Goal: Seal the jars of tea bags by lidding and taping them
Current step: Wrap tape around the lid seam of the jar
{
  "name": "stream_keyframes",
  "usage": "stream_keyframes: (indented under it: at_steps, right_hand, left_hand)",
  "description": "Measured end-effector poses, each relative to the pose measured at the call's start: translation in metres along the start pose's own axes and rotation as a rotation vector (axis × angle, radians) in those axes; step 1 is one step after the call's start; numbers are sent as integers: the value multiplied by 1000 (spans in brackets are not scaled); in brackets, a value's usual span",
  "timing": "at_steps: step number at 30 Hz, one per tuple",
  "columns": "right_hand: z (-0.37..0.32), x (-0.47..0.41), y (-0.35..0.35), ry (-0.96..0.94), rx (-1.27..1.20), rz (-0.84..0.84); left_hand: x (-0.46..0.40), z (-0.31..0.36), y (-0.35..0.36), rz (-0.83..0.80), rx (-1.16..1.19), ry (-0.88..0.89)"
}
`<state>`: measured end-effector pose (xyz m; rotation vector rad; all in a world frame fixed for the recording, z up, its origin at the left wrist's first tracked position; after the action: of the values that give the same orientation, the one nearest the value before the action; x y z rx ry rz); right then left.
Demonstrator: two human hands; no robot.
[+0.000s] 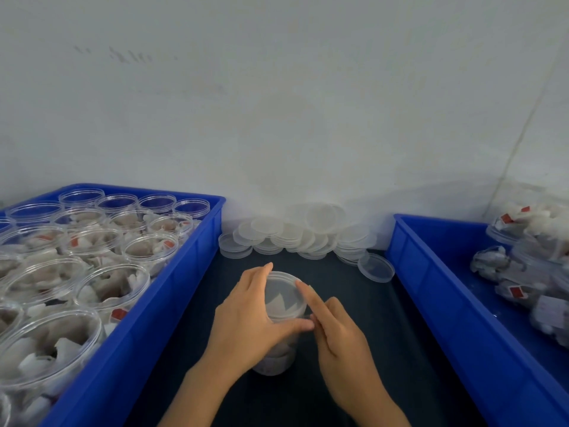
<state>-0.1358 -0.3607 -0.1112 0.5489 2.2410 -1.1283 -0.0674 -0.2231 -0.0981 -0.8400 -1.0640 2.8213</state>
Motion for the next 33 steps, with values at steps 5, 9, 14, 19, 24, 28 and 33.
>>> stream_keyframes:
  at_steps: [5, 9, 14, 19, 24, 28, 33]
  right_hand:
    - [6, -1, 0, 102, 179, -61]
    - [9, -5, -4, 190, 255, -53]
    - [5, -5, -7, 233, 392, -137]
    - [4, -4, -10, 213, 413, -156]
    - [3, -5, -5, 226, 353, -107]
    - [1, -8, -1, 180, 430, 1]
    - [5, -11, 6, 249, 404, 31]
  left_hand:
    - [-1, -3, -1, 56, 78, 21]
    - [-1, -2, 2, 93, 88, 39]
    - [-1, -1, 3, 111, 0, 95]
    - [-1, 1, 2, 96, -33, 133]
    - [-2, 2, 3, 78, -27, 132]
    - [-3, 5, 5, 99, -66, 166]
    - [-2, 6, 6, 134, -110, 152]
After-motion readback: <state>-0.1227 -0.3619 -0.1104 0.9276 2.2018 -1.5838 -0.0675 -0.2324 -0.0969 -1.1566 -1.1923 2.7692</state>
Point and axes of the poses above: each hand's wrist, its own x-axis away from the middle knuckle, its own y-axis out of the palm, z = x × y, the point moved 5 cm from there along -x, towards the middle knuckle, and after that the axes turned 11 degrees about z, right-handed, at the moved point
